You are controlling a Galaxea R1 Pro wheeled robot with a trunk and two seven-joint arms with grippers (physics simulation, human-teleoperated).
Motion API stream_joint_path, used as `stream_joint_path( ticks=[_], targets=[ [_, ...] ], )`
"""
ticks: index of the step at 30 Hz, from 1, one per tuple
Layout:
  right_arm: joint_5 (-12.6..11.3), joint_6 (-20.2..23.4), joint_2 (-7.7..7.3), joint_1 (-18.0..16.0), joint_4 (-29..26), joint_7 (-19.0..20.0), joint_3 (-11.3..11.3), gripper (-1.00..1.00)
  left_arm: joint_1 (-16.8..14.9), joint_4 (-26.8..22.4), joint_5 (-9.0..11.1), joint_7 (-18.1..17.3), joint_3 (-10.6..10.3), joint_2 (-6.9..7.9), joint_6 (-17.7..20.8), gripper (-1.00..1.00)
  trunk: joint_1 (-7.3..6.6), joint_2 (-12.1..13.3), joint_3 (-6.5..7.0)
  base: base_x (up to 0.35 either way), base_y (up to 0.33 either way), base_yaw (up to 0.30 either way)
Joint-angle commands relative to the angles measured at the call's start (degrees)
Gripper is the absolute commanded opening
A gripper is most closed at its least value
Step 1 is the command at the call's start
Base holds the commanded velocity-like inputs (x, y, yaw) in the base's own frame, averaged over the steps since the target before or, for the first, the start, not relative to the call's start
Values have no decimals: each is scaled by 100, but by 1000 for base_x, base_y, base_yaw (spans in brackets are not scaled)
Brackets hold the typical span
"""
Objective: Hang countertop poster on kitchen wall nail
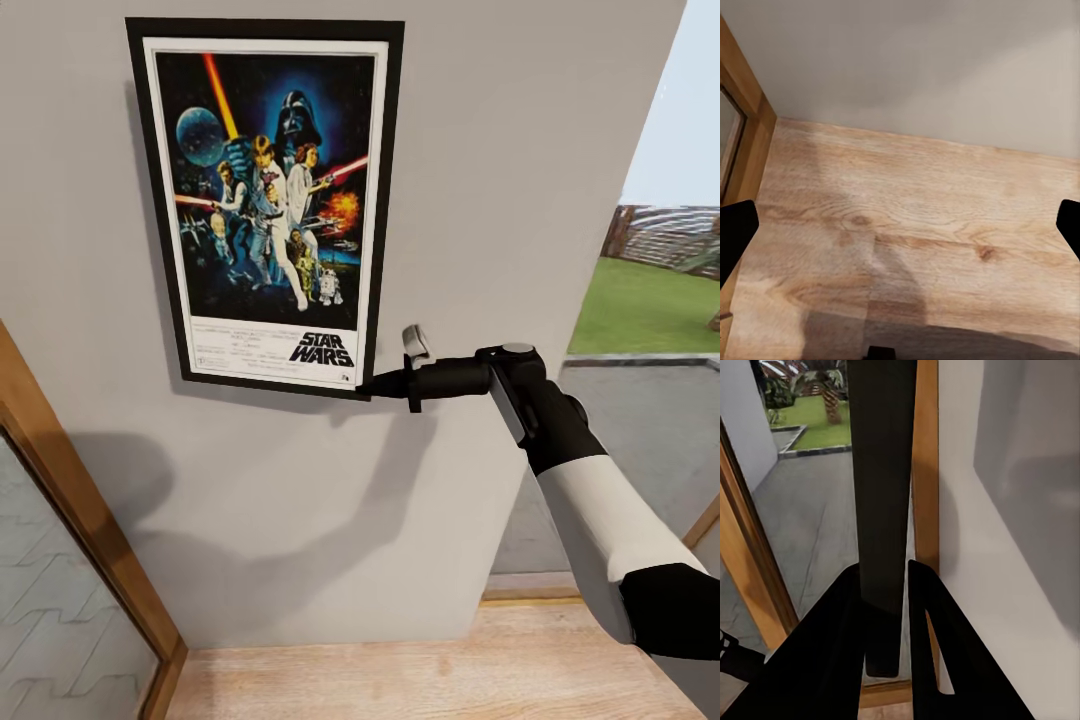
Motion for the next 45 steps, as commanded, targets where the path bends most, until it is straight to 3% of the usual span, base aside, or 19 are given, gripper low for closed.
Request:
stream_joint_path(
  ticks=[1, 45],
  targets=[
    [-47, 73, -6, -5, 1, 0, 18, -100, -1, -3, 52, -38, 9, -1, 5, 100, 4, -12, -11, 0, 65, 0],
    [-67, 81, 27, 29, 26, -7, -21, -100, 6, -45, 51, -71, 13, -34, -29, 100, 4, -12, -11, 0, 27, 0]
  ],
)
